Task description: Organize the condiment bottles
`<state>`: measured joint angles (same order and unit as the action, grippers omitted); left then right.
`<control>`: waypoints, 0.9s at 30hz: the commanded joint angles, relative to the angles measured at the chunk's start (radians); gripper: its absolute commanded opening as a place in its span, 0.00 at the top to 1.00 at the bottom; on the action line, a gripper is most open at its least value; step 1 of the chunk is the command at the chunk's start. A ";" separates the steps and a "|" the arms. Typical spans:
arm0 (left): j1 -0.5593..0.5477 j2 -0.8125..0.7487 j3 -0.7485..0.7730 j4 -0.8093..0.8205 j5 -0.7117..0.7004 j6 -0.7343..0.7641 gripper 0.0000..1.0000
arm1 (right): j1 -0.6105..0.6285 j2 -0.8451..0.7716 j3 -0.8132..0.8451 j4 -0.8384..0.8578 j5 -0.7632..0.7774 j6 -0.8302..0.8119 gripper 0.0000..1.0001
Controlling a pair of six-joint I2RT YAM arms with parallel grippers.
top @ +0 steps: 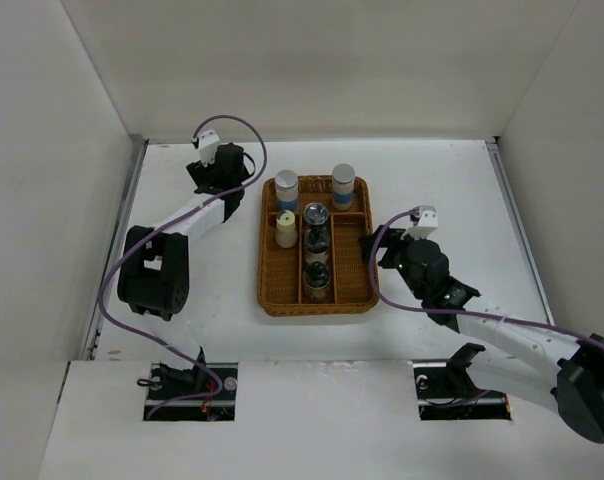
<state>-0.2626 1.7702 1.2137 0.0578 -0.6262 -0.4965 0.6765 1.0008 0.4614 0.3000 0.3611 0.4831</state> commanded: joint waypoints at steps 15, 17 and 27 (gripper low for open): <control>0.035 0.092 0.090 0.031 0.057 0.035 0.53 | 0.011 0.021 0.042 0.041 -0.001 -0.009 0.12; 0.035 0.081 0.076 0.031 0.048 0.027 0.61 | 0.011 0.013 0.040 0.047 0.007 -0.012 0.12; -0.146 -0.214 -0.179 0.071 -0.079 0.021 0.66 | 0.011 0.027 0.040 0.045 -0.002 -0.005 0.12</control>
<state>-0.3317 1.6997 1.0840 0.0700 -0.6395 -0.4778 0.6765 1.0214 0.4622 0.3004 0.3603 0.4824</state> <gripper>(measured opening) 0.472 0.883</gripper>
